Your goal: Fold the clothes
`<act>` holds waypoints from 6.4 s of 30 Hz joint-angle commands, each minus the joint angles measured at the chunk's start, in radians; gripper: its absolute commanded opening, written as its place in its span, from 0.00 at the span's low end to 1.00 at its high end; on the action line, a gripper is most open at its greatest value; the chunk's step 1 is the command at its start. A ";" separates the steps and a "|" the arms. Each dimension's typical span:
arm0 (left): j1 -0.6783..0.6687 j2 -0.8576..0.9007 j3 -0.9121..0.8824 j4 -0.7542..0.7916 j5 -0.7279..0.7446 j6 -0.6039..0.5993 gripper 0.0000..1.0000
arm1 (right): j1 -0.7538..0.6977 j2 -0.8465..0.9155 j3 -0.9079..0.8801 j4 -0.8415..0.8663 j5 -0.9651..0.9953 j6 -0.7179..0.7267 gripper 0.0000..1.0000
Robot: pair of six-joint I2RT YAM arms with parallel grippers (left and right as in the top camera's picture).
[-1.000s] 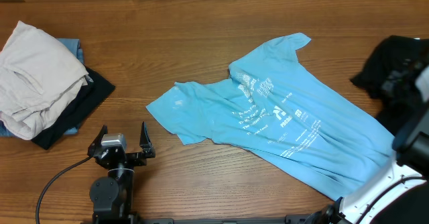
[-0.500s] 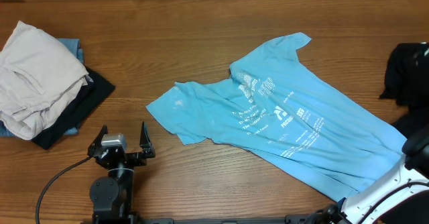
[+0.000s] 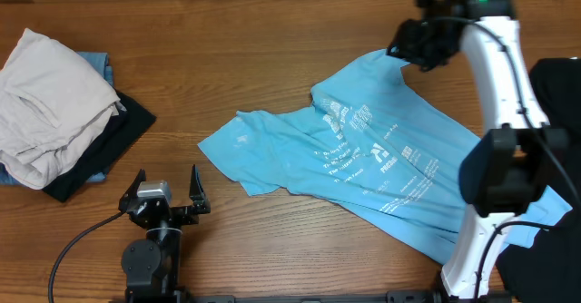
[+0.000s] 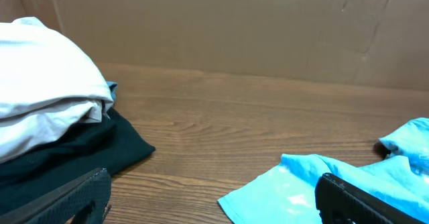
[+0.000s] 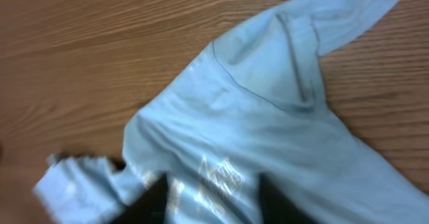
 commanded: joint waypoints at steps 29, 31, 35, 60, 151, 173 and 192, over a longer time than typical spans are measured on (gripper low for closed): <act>-0.005 -0.001 -0.003 0.003 -0.009 0.026 1.00 | 0.349 0.353 -0.137 0.479 0.037 0.430 0.04; -0.005 -0.001 -0.003 0.003 -0.009 0.026 1.00 | 0.421 0.353 -0.137 0.577 0.037 0.425 0.04; -0.005 -0.001 -0.003 0.003 -0.009 0.026 1.00 | 0.518 0.353 -0.137 0.759 0.040 0.330 0.04; -0.005 -0.001 -0.003 0.003 -0.009 0.026 1.00 | -0.165 0.090 0.058 -0.169 0.284 0.097 0.04; -0.005 -0.001 -0.003 0.003 -0.009 0.026 1.00 | -0.349 -0.138 -0.377 -0.298 0.280 0.206 0.31; -0.005 -0.001 -0.003 0.003 -0.009 0.026 1.00 | -0.567 -0.188 -0.504 -0.409 0.176 0.021 0.31; -0.005 -0.001 -0.003 0.003 -0.009 0.026 1.00 | -0.495 -0.188 -0.769 -0.109 0.277 0.072 0.29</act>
